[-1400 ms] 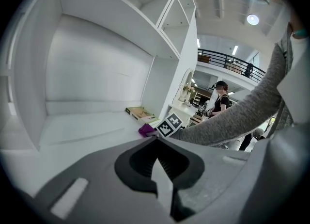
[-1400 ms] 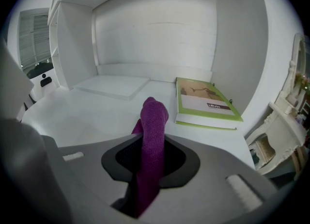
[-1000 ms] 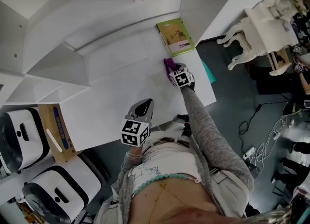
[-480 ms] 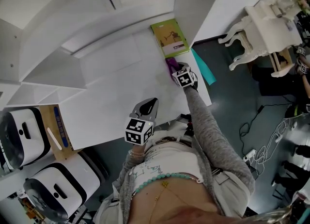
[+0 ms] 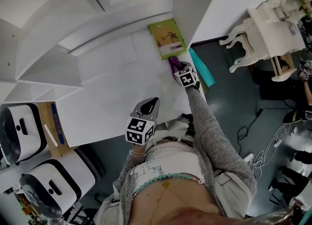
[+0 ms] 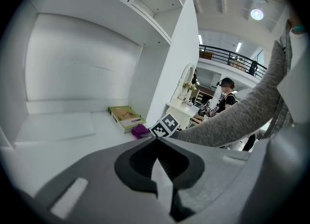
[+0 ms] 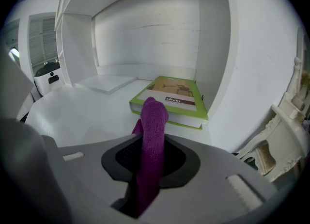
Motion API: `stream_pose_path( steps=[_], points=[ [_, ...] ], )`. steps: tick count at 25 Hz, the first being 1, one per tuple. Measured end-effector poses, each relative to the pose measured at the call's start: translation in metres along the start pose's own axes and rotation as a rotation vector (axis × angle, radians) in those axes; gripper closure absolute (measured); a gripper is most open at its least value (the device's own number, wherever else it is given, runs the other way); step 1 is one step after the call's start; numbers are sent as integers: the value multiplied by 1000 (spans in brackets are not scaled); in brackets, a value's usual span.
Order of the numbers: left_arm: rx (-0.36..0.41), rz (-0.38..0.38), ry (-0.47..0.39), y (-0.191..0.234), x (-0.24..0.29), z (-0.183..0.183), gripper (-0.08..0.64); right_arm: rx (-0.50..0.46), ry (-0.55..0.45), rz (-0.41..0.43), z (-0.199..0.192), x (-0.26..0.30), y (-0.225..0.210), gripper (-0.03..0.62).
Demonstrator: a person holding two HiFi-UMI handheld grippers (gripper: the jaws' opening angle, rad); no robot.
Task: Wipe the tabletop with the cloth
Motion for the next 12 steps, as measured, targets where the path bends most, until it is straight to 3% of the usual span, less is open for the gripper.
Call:
stream_pose_path(
  steps=[12],
  points=[
    [-17,13,-6,-17,16,1,560,21,2,-13,-12,-5,-32,495]
  ],
)
Point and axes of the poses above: the fingertips, and each gripper's own axes: x forward along the fingers, y to its left, z out of its top, the point moved 9 cm from there along -x, backward along the fingers, and after that the axes turned 5 degrees about y, right-handed, at the moved point
